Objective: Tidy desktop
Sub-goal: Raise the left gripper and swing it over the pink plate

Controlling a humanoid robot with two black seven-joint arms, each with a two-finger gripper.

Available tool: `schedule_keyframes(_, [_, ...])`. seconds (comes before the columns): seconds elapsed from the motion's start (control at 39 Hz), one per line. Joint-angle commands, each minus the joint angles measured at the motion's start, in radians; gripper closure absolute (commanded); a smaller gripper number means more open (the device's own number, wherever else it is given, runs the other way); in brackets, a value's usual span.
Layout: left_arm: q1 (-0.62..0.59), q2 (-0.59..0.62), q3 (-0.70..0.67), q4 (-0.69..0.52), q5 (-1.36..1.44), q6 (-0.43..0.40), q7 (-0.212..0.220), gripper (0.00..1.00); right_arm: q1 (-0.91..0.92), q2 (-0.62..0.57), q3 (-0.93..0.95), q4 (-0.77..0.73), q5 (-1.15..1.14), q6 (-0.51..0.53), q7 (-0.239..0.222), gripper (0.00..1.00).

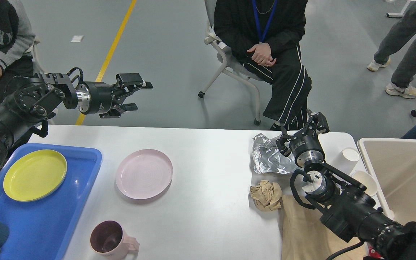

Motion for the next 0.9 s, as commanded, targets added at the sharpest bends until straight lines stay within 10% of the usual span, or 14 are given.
schedule_keyframes(0.0, [-0.035,0.037,0.006,0.000,0.003,0.000,0.000,0.01,0.000,0.000,0.000,0.000,0.001,0.000,0.000,0.00])
schedule_keyframes(0.41, [-0.096,0.109,0.064,-0.034,0.005,-0.002,0.000,0.01,0.000,0.001,0.000,0.000,0.000,0.000,0.000,0.00])
schedule_keyframes(0.61, [-0.190,0.100,0.132,-0.276,0.005,0.000,0.000,0.01,0.000,0.000,0.000,0.000,0.000,0.000,0.000,0.00])
schedule_keyframes(0.87, [-0.356,-0.037,0.545,-0.655,0.005,0.000,0.000,0.01,0.001,0.000,0.000,0.000,0.000,0.000,0.000,0.00])
